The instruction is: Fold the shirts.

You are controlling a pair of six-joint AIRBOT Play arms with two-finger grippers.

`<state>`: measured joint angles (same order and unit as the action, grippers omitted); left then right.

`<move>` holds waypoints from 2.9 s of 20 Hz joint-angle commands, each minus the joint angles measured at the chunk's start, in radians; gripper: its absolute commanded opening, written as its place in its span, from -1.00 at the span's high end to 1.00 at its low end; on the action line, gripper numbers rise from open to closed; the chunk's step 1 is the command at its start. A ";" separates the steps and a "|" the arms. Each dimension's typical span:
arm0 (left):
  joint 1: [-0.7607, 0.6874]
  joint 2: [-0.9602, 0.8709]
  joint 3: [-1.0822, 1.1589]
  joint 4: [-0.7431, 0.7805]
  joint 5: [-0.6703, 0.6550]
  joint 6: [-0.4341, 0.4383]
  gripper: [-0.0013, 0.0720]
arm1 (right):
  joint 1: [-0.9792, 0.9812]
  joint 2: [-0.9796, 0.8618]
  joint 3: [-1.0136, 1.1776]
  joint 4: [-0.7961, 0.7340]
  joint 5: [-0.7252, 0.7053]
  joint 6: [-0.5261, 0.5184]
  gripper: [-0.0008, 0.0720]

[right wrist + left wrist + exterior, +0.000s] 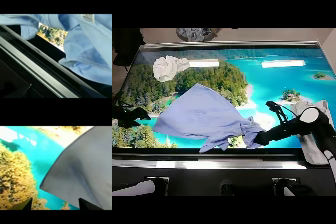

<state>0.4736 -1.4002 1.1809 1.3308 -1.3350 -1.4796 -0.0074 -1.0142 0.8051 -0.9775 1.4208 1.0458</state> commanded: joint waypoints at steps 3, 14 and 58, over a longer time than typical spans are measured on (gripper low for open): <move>-0.004 -0.113 -0.012 -0.052 0.019 0.057 -0.98 | 0.001 -0.001 -0.032 0.068 -0.029 -0.023 -0.90; -0.051 -0.183 -0.043 -0.074 0.035 0.069 -0.64 | 0.001 -0.001 -0.036 0.068 -0.033 -0.023 -0.92; -0.163 0.852 0.415 -0.453 0.754 -0.059 0.90 | 0.289 0.283 1.044 -0.502 -0.682 0.002 0.87</move>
<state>0.3183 -0.6380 1.4994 0.8898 -0.6659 -1.4792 0.3050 -0.7975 1.6688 -1.3834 0.7334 1.0145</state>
